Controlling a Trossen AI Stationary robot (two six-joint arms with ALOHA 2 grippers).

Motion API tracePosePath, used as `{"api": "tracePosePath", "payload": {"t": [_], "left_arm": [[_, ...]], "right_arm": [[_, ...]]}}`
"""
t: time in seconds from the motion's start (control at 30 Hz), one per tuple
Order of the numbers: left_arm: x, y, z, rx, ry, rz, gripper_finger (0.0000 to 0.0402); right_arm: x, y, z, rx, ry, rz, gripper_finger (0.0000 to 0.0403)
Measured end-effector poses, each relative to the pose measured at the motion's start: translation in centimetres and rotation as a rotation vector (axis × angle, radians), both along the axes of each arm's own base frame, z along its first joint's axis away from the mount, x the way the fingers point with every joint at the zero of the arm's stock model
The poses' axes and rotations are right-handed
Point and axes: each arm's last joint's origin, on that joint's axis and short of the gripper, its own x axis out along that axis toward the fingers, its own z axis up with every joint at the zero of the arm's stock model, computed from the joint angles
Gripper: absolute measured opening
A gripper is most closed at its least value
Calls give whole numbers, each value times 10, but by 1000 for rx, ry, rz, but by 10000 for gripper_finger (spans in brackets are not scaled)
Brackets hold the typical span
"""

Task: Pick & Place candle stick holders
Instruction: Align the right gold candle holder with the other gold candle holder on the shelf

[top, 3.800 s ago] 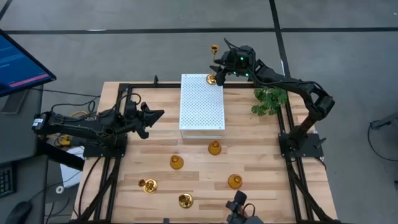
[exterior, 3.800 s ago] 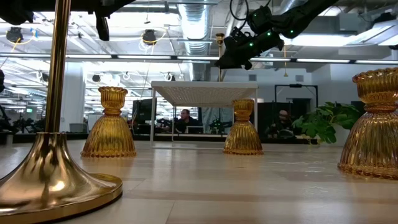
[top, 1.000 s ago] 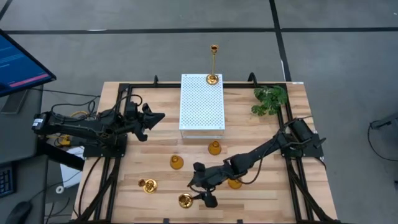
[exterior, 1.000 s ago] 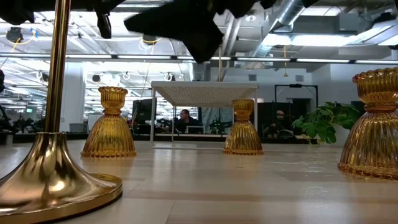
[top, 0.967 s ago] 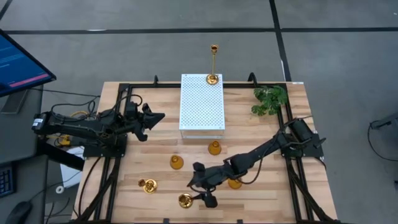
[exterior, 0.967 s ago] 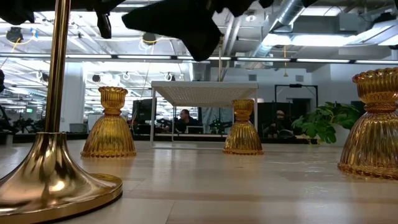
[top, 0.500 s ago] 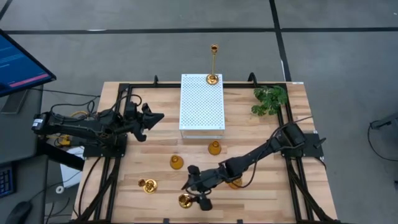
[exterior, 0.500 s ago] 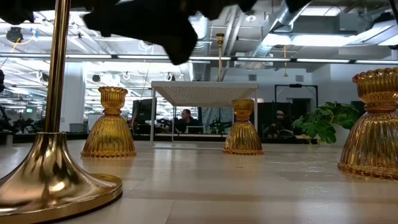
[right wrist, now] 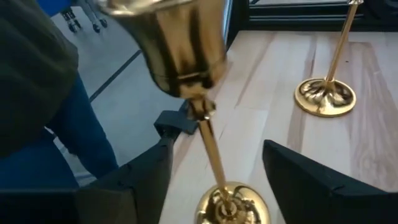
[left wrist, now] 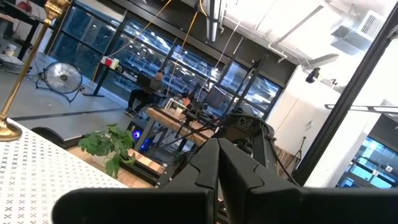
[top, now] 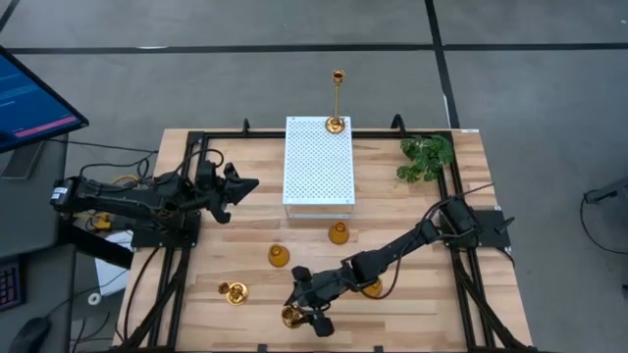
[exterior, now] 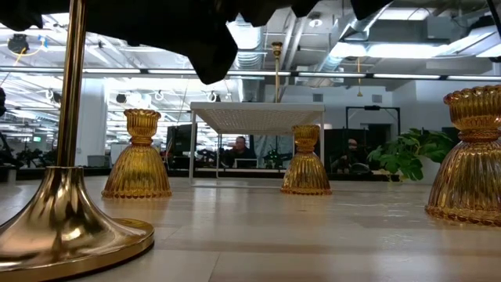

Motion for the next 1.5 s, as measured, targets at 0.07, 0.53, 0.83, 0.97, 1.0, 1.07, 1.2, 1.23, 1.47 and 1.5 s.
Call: {"api": "tracePosePath", "payload": {"t": [0.07, 0.53, 0.83, 0.97, 1.0, 1.07, 1.2, 1.23, 1.47, 1.5], "left_arm": [[0, 0, 0, 0, 0, 0, 8], [0, 0, 0, 0, 1, 1, 8], [0, 0, 0, 0, 2, 1, 8], [0, 0, 0, 5, 1, -11, 8], [0, 0, 0, 5, 1, -11, 8], [0, 0, 0, 4, 1, -12, 8], [0, 0, 0, 4, 1, -12, 8], [0, 0, 0, 4, 1, -12, 8], [0, 0, 1, 5, -7, -12, 8], [0, 0, 1, 5, -7, -12, 8]], "right_arm": [[0, -1, 0, -1, -1, 1, 210], [4, -5, 3, -2, -45, 26, 47], [3, -7, 11, 2, -54, 25, 6], [-4, -10, 33, 2, -49, 21, 9], [-7, -12, 40, 0, -41, 18, 9], [-13, -17, 53, -12, -17, 13, 7], [-30, -35, 88, -77, 9, 2, 7], [-36, -41, 98, -101, 12, -9, 8], [-72, -101, 152, -257, 55, -103, 12], [-77, -110, 158, -272, 62, -116, 12]]}}
